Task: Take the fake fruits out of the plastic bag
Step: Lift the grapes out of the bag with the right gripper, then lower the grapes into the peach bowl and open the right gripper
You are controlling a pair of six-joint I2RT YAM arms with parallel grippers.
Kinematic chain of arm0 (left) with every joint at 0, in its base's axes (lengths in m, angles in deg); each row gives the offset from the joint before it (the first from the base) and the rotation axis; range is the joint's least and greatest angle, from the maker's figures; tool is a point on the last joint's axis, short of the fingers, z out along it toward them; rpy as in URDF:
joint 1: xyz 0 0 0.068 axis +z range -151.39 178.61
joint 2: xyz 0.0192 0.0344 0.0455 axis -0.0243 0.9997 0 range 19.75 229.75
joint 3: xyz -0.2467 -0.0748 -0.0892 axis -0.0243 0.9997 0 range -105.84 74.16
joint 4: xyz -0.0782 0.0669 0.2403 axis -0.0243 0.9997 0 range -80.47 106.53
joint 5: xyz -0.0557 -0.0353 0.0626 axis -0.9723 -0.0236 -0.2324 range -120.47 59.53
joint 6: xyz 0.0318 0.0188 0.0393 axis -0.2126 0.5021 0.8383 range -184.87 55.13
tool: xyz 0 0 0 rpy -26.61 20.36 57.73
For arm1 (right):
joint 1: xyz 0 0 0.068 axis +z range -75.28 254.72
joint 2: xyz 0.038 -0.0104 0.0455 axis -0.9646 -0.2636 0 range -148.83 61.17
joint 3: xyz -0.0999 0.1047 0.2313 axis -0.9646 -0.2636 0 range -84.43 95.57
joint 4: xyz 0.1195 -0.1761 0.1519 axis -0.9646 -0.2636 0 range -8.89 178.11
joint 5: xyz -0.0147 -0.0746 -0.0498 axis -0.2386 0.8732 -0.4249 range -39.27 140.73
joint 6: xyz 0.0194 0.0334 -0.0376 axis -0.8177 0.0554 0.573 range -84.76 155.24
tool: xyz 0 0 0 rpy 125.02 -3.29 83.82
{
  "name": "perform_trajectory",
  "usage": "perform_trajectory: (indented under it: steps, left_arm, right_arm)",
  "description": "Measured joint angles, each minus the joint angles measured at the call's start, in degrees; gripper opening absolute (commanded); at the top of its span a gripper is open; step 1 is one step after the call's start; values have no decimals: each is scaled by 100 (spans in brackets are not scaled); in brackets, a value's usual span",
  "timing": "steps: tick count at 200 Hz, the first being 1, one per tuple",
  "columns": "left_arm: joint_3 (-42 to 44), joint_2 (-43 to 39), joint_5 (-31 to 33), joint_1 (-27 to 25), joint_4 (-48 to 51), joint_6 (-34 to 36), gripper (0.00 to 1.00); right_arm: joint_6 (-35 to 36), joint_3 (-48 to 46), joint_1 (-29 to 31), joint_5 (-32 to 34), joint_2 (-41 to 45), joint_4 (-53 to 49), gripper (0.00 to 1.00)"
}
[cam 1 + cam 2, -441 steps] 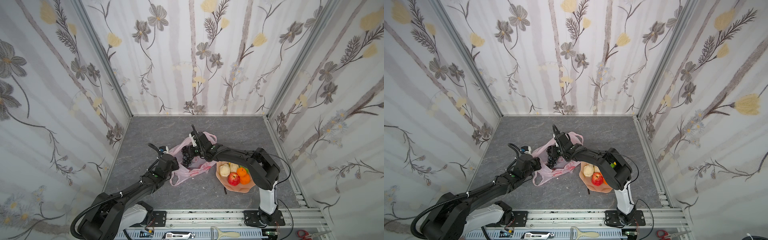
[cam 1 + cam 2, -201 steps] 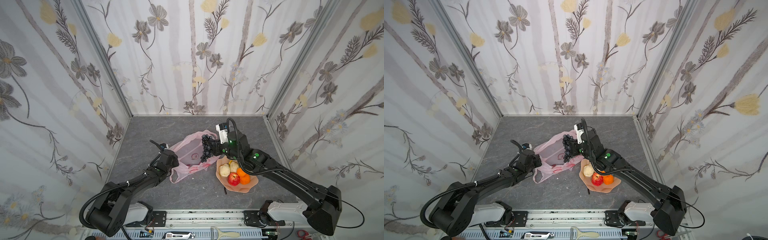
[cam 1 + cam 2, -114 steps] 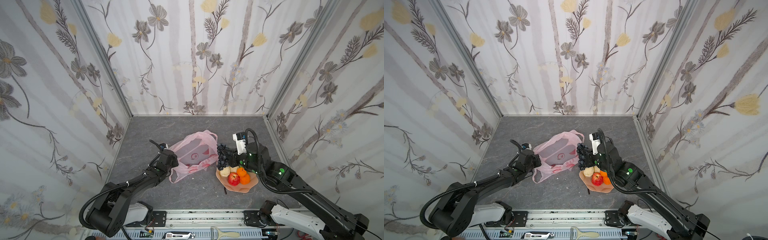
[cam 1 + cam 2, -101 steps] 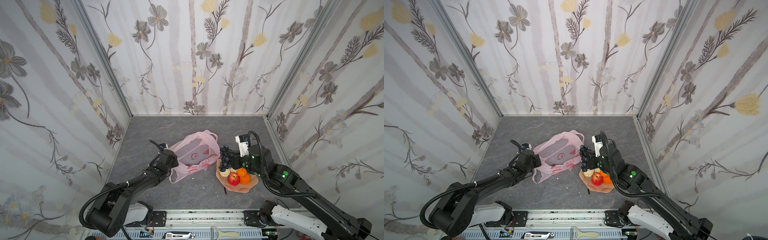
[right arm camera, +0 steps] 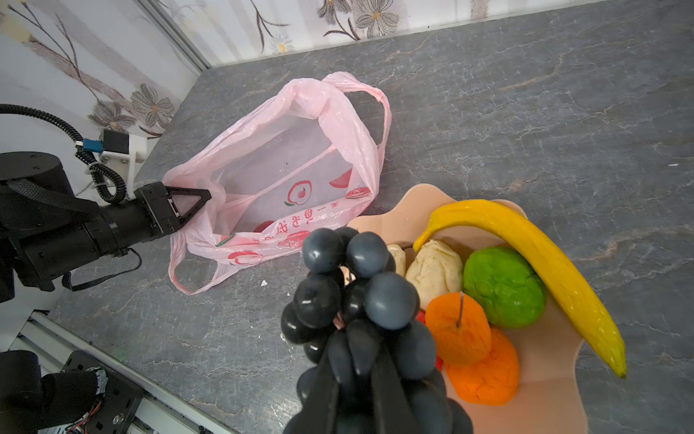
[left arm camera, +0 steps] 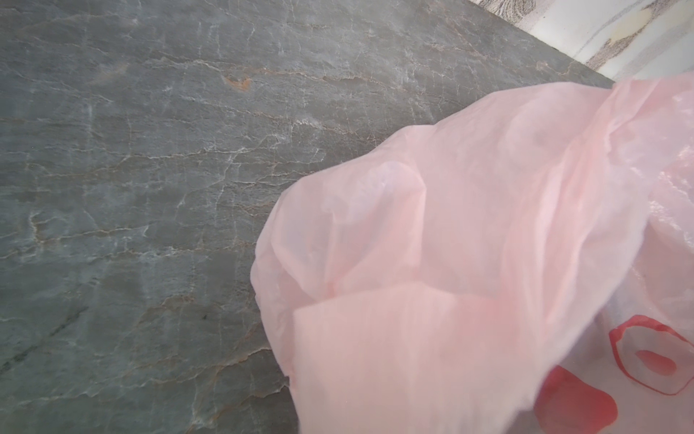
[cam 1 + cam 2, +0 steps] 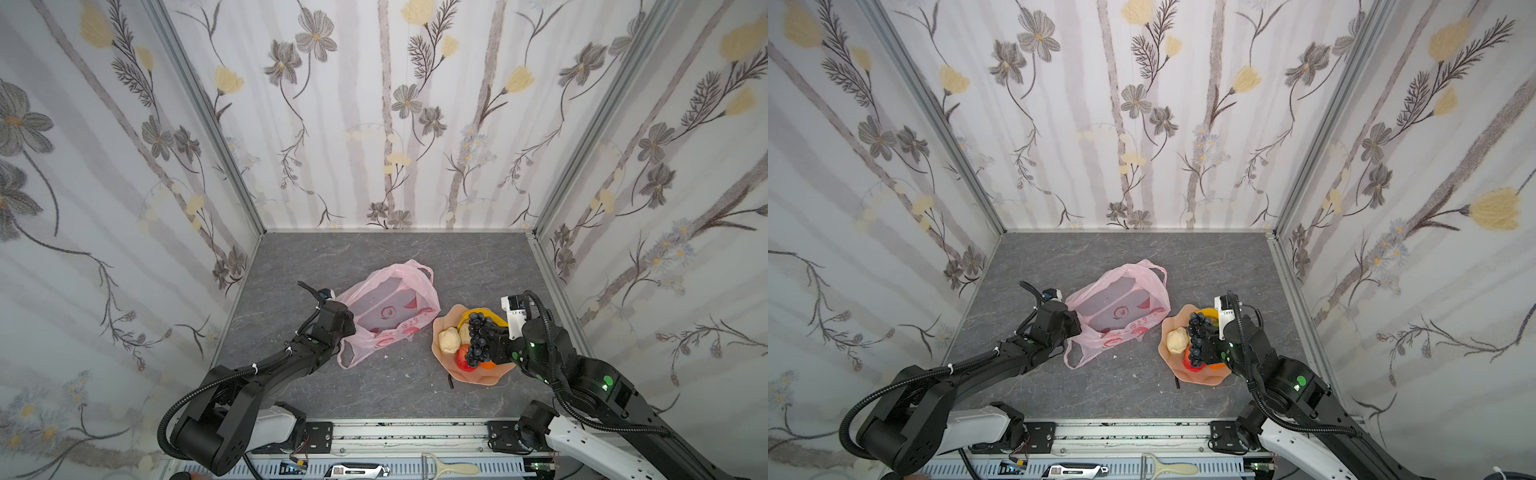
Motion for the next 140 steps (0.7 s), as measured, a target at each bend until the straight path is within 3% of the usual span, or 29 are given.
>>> perform_trajectory:
  steps: [81, 140]
  left_arm:
    - [46, -140, 72, 4, 26, -7, 4]
    - [55, -168, 109, 11, 20, -4, 4]
  right_arm:
    - [-415, 22, 118, 599, -68, -660, 9]
    - [-855, -299, 579, 809, -133, -796, 9]
